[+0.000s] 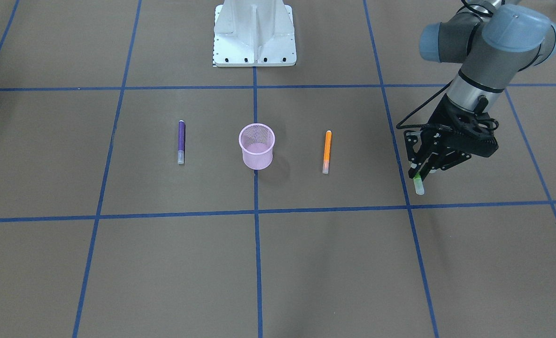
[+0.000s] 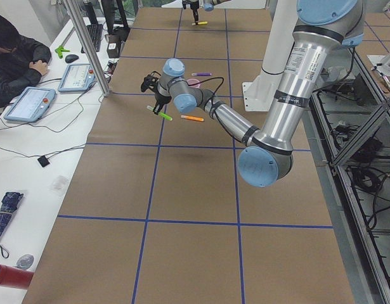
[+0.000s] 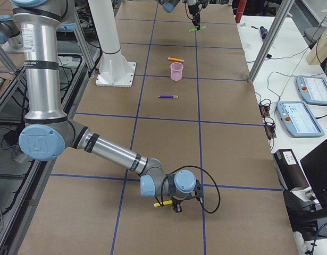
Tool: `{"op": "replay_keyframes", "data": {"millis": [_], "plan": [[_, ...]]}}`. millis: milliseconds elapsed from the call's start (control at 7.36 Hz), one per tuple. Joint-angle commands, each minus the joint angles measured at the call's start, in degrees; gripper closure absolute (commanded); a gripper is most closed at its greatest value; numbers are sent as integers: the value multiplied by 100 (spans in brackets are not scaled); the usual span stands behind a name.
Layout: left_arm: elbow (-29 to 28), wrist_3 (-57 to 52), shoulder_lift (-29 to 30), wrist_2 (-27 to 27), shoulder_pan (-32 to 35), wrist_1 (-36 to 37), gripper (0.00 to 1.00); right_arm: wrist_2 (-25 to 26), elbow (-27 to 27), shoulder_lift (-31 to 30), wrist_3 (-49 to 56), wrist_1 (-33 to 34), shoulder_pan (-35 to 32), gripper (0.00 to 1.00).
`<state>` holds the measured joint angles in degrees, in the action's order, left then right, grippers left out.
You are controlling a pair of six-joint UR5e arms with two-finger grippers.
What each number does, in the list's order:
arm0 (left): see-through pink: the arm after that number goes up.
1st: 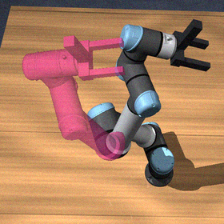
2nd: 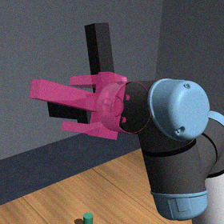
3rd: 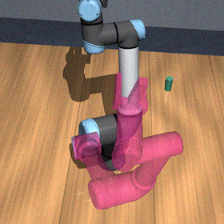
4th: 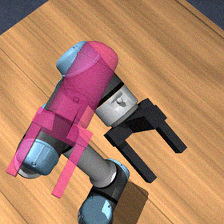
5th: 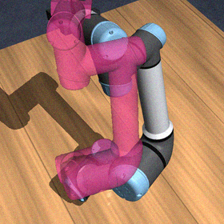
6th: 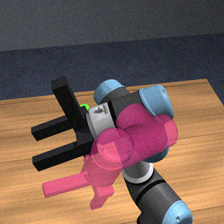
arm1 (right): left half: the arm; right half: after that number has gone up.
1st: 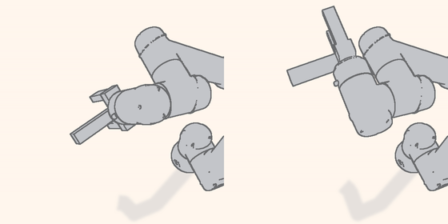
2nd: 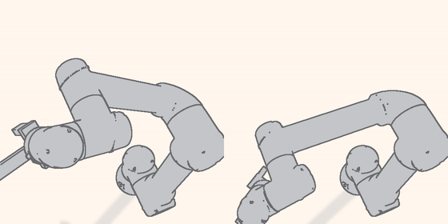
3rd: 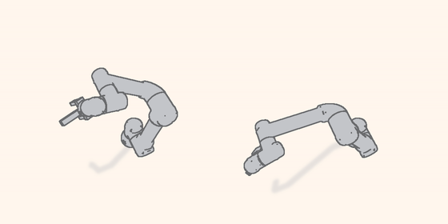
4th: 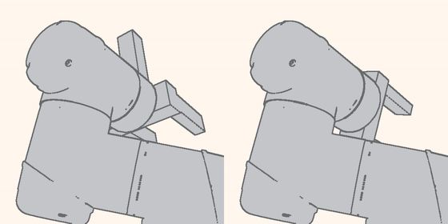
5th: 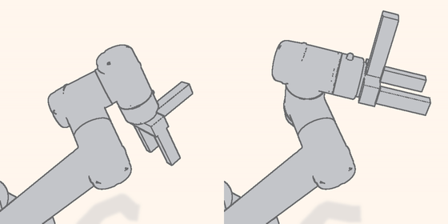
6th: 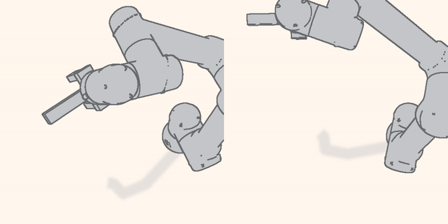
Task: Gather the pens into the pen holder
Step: 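Hold the green highlighter raised while the right gripper grasps the yellow highlighter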
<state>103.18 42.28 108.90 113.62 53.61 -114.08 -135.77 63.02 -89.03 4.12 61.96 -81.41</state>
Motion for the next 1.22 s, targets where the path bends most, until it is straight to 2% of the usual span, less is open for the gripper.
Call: {"op": "replay_keyframes", "data": {"millis": [0, 408, 543, 679, 815, 1087], "plan": [[0, 0, 0, -6, 0, 0, 100, -2, -35, 0, 10, 0, 11, 50], [9, 18, 0, 2, 9, 0, 100, 7, -62, 0, 1, 0, 11, 50], [17, 18, 0, 2, 9, 0, 100, 7, -88, 0, 10, 0, 20, 56], [9, 18, 0, 2, 9, 0, 100, 7, -97, 0, 10, 0, 20, 65], [9, 18, 0, 2, 9, 0, 100, 7, -123, 0, 10, 0, 20, 69], [0, 18, 0, 2, 0, 0, 100, 7, -106, 0, 10, -17, 20, 100]]}}
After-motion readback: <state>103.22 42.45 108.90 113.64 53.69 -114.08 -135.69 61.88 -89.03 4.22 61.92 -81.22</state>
